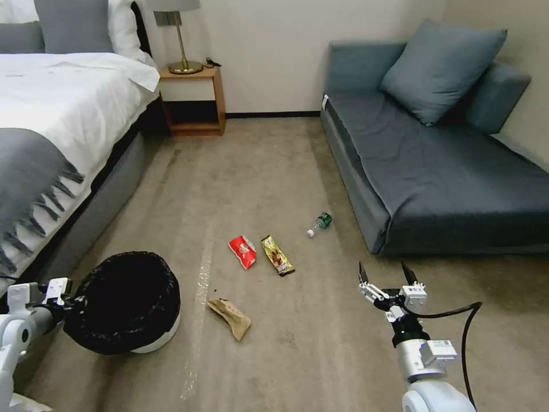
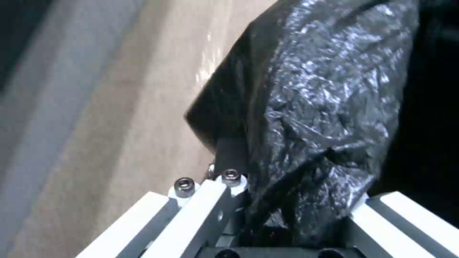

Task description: Pick up the trash bin, then pick up the garbage on the floor and place it into the trash bin.

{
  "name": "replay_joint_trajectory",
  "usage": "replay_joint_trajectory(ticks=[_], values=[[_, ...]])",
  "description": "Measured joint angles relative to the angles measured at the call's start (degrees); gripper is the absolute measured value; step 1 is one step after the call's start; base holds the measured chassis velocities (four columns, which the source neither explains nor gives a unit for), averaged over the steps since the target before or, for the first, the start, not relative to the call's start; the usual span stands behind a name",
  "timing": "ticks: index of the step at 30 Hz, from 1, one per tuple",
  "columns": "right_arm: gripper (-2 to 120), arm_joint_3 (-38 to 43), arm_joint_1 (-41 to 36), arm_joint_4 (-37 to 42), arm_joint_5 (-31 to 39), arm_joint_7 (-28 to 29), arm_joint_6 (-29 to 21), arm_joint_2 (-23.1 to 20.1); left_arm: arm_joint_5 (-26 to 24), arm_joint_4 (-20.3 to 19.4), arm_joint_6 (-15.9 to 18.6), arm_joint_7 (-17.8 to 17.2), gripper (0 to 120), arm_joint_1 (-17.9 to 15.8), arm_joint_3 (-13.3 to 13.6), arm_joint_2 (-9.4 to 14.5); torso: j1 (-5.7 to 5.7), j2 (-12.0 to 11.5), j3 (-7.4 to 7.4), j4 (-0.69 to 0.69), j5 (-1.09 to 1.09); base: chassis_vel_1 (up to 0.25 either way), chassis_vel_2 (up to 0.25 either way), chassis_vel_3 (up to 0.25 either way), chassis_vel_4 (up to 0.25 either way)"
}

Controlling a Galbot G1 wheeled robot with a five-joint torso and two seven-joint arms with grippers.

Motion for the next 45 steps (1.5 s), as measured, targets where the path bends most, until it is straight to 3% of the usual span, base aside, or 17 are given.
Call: replay_joint_trajectory(ticks=[4,5,7,9,11,12,18,30,42,45], values=[[100,-0.1,-0.1,-0.3,-1.3,0.2,0.8,0.0,-1.1,-3.5,0.3,-1.0,3,0.8,-0.7,-0.1,0.00,0.0,0.00,0.00,-0.01,0.000,0.000,0.000,0.000],[100,-0.4,-0.5,-0.8,-2.2,0.1,1.9,0.0,-1.2,-7.1,0.4,-1.9,3,1.8,-1.4,-0.4,0.00,0.0,0.00,-0.03,0.00,0.000,0.000,0.000,0.000],[100,-0.5,-0.6,-1.0,-2.5,0.0,2.3,-0.1,-1.1,-8.7,0.4,-2.2,3,2.4,-1.7,-0.6,0.00,0.0,0.00,-0.03,0.01,0.000,0.000,0.000,0.000],[100,-1.3,-1.0,-2.0,-3.4,-0.8,3.7,-0.1,1.0,-13.3,0.5,-2.7,3,5.1,-3.3,-1.8,0.00,0.0,0.00,-0.03,0.00,0.000,0.000,0.000,0.000],[100,-1.5,-1.2,-2.3,-3.7,-1.0,4.1,-0.1,1.6,-14.1,0.5,-2.7,3,5.7,-3.7,-2.1,0.00,0.0,0.00,-0.02,0.00,0.000,0.000,0.000,0.000],[100,-2.2,-1.4,-2.9,-4.3,-1.6,5.1,-0.1,3.6,-17.0,0.5,-2.7,3,8.2,-5.3,-3.4,0.00,0.0,0.00,0.00,0.01,0.000,0.000,0.000,0.000],[100,-4.5,-1.4,-4.7,-4.9,-2.8,6.8,-0.1,7.7,-21.6,0.5,-2.5,3,13.8,-9.0,-6.7,0.00,0.0,0.00,0.00,0.00,0.000,0.000,0.000,0.000],[100,-7.5,1.4,-9.3,-5.6,-4.8,9.6,-1.8,9.7,-20.8,0.5,-2.7,3,15.9,-13.3,-9.6,0.00,0.0,0.00,0.01,-0.01,0.000,0.000,0.000,0.000],[100,-10.5,3.2,-12.7,-8.3,-5.2,9.7,-3.5,9.1,-19.8,0.5,-2.8,3,14.9,-13.5,-9.6,0.00,0.0,0.00,0.00,0.00,-0.140,0.145,0.141,-0.130],[100,-12.9,3.5,-12.5,-9.4,-4.6,7.7,-4.9,8.9,-19.6,0.5,-2.8,3,14.9,-13.5,-9.7,0.00,0.0,0.00,-0.03,0.00,-0.248,0.219,0.236,-0.249]])
